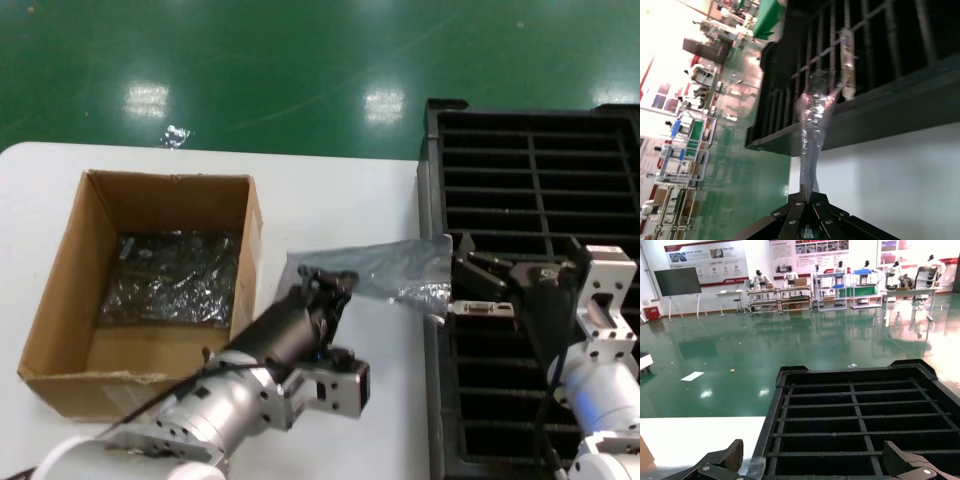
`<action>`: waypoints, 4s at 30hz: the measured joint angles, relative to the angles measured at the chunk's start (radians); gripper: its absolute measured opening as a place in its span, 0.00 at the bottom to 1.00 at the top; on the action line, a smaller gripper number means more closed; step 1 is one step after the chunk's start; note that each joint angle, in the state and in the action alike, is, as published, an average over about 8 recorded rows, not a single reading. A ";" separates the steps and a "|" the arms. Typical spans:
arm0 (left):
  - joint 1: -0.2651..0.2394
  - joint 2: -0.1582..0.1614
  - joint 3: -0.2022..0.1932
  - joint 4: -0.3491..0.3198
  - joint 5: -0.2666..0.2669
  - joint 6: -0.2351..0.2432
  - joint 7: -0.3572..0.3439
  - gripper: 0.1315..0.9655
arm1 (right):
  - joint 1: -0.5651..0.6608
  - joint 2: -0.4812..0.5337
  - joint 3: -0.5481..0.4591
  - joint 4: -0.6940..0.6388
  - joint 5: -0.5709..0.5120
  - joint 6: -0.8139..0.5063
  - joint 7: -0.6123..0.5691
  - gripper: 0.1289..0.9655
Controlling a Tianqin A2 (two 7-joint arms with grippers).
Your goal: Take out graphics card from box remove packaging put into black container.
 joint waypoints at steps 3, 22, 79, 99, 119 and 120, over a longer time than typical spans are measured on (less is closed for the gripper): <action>0.002 0.008 0.019 0.046 0.012 -0.039 0.029 0.01 | 0.000 0.000 0.000 0.000 0.003 0.000 -0.003 1.00; 0.004 0.006 0.028 0.075 0.013 -0.058 0.045 0.06 | 0.000 0.000 0.000 0.000 0.005 0.000 -0.005 1.00; 0.069 -0.004 -0.189 -0.075 -0.280 -0.125 -0.070 1.00 | -0.071 0.072 0.003 0.016 0.388 0.069 -0.357 1.00; 0.141 -0.053 -0.198 0.002 -0.657 -0.292 -0.060 1.00 | -0.152 0.151 0.011 0.034 0.836 0.149 -0.774 1.00; 0.214 -0.102 -0.208 0.079 -1.036 -0.459 -0.051 1.00 | -0.233 0.230 0.019 0.052 1.286 0.228 -1.192 1.00; 0.218 -0.105 -0.208 0.083 -1.055 -0.467 -0.050 1.00 | -0.237 0.234 0.019 0.053 1.308 0.232 -1.213 1.00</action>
